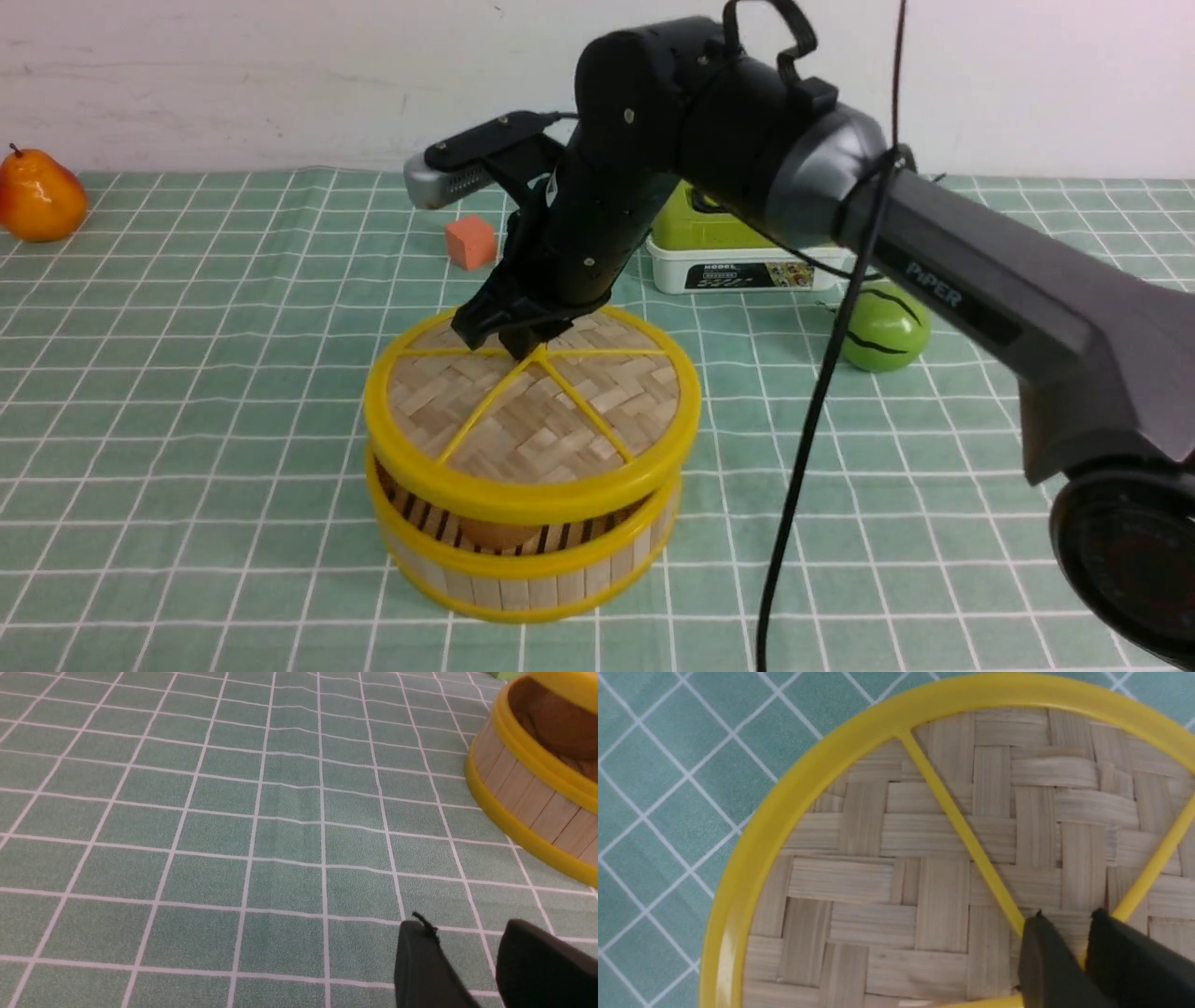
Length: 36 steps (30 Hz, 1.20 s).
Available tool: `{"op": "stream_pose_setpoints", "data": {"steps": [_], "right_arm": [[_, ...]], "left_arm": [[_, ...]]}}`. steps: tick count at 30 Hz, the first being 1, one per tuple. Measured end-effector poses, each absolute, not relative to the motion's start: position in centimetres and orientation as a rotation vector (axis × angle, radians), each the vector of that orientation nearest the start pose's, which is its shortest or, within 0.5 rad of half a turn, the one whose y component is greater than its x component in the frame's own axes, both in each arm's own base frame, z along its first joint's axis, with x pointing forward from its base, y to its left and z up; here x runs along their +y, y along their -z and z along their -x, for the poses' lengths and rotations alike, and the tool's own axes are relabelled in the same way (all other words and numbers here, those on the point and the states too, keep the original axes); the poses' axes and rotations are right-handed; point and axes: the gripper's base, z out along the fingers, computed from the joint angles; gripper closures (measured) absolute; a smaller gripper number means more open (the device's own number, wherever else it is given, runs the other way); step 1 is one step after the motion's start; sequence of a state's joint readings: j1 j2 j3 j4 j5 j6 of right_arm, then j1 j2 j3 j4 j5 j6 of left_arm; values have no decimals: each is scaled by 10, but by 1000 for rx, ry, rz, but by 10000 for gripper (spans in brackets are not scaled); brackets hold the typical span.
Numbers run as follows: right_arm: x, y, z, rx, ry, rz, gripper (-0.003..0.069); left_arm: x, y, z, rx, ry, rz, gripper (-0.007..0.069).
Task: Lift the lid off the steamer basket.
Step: Use the right arm to place the steamer lid on the table
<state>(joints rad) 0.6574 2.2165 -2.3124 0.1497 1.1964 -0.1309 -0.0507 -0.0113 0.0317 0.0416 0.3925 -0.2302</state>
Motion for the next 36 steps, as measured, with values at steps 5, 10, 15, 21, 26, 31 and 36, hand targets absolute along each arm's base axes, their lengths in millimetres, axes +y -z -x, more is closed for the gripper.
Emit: {"op": "stream_pose_setpoints", "data": {"steps": [5, 10, 15, 21, 26, 31, 36], "right_arm": [[274, -383, -360, 2323, -306, 957, 578], [212, -418, -340, 2338, -247, 842, 578], [155, -393, -317, 2490, -182, 722, 578], [114, -315, -310, 2534, -167, 486, 578], [106, -251, -311, 2501, -177, 392, 578], [109, -223, -320, 2479, -188, 364, 578], [113, -196, -333, 2492, -180, 360, 556]], "left_arm": [[-1, -168, -52, 1893, 150, 145, 386], [-1, -168, -52, 1893, 150, 145, 386], [-1, -168, -52, 1893, 150, 145, 386], [-1, -168, -52, 1893, 150, 145, 386], [-1, -168, -52, 1893, 150, 145, 386], [-1, -168, -52, 1893, 150, 145, 386], [-1, -168, -52, 1893, 150, 145, 386]]}}
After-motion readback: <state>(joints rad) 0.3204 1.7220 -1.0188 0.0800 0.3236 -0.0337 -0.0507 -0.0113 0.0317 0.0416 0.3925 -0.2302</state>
